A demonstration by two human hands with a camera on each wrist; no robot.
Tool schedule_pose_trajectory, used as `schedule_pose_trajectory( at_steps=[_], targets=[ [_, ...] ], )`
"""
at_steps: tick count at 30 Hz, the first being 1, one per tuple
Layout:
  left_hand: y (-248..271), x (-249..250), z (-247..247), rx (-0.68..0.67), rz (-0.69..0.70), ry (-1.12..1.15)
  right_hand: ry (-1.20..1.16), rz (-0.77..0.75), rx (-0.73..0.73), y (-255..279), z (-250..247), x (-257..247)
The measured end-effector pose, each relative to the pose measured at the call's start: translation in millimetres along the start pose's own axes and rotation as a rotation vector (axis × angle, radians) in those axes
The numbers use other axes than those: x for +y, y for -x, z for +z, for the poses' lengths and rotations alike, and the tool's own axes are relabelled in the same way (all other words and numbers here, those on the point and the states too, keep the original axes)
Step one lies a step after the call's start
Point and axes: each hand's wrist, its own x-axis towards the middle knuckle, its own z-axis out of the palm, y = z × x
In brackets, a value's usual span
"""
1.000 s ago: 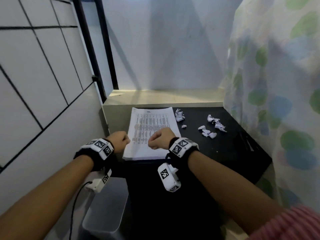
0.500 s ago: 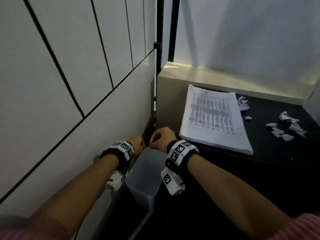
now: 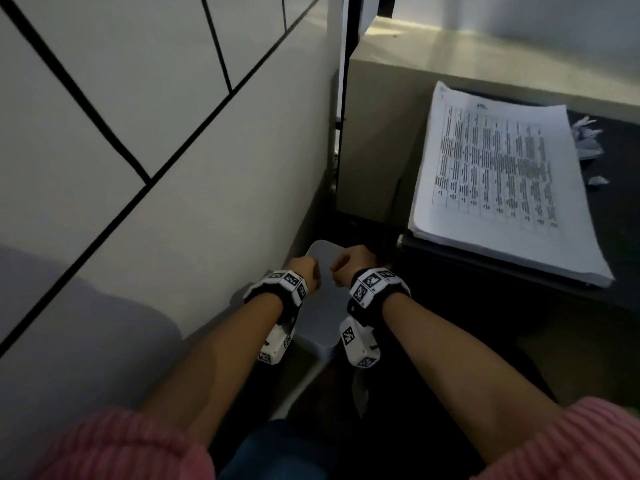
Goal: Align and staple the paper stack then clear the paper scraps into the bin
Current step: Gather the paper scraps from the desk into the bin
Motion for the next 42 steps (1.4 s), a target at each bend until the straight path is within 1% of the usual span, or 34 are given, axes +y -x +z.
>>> schedule_pose_trajectory(
  at_steps=[3,7,12,15,19,22,25,28,30,33,35,38,40,42],
  targets=[
    [-7,-5,2,0.04,0.014,0.027,-0.024,0.046,0.006,-7,6,5],
    [-11,-10,7,0.043,0.0,0.037,-0.067,0.095,-0.038,-13,15,10],
    [-12,-11,12,-0.01,-0.013,0.075,-0.066,0.082,-0.064,-14,19,17],
    [-11,-10,10,0.002,-0.008,0.095,-0.026,0.074,-0.072,-8,15,17],
    [-7,-6,5,0.028,-0.011,-0.017,-0.048,0.053,-0.113,2,6,8],
    [-5,-6,-4,0.003,-0.022,-0.088,-0.039,0.009,-0.074,16,-5,-3],
    [0,-3,-16,0.009,0.013,-0.132,-0.04,-0.05,-0.082,31,-16,-15],
    [14,8,-28,0.051,0.024,-0.23,-0.026,-0.123,-0.152,44,-23,-26],
    [23,18,-38,0.076,0.027,-0.242,0.013,-0.15,-0.146,52,-31,-32],
    [41,34,-59,0.179,0.029,-0.223,0.047,-0.279,-0.125,73,-55,-41],
    [51,45,-76,0.251,0.034,-0.173,-0.007,-0.342,-0.142,89,-75,-45],
    [61,65,-101,0.347,0.076,-0.12,-0.186,-0.36,-0.168,110,-111,-41],
    [67,84,-114,0.417,0.128,-0.094,-0.239,-0.365,-0.128,123,-141,-29],
    [73,107,-122,0.479,0.194,-0.066,-0.258,-0.371,-0.057,137,-175,-13]
  ],
)
